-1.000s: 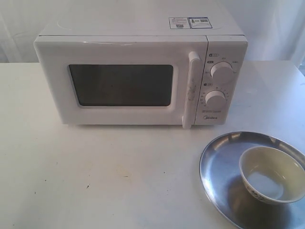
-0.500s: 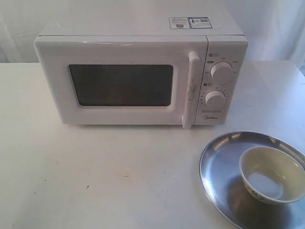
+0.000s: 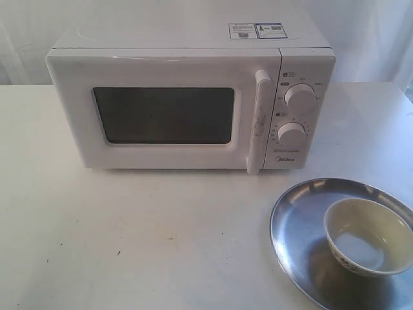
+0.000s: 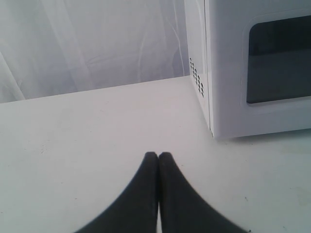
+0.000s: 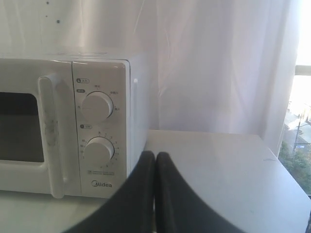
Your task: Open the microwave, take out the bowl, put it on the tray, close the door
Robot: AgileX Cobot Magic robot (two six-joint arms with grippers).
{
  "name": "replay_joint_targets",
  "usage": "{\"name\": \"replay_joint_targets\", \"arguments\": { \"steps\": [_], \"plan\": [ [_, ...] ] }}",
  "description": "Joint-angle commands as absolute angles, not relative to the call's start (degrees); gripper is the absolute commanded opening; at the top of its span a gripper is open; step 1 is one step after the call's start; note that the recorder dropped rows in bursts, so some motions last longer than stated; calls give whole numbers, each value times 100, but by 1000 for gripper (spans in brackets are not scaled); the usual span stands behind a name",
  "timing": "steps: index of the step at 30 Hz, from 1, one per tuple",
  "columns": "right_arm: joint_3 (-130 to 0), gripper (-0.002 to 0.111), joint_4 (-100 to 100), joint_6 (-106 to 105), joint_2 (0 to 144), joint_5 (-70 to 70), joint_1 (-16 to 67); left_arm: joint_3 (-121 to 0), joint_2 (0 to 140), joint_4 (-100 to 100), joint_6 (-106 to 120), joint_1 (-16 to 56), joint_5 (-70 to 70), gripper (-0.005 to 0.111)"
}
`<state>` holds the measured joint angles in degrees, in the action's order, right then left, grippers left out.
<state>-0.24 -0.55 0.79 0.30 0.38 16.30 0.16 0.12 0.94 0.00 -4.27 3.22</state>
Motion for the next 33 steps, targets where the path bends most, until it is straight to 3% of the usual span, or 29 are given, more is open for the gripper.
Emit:
{"name": "replay_joint_targets", "arguments": {
  "steps": [1, 33],
  "plan": [
    [0, 0, 0, 40, 0, 0, 1626, 0, 0, 50, 0, -420, 343, 0],
    [0, 0, 0, 0, 0, 232, 1626, 0, 0, 50, 0, -420, 343, 0]
  ]
}}
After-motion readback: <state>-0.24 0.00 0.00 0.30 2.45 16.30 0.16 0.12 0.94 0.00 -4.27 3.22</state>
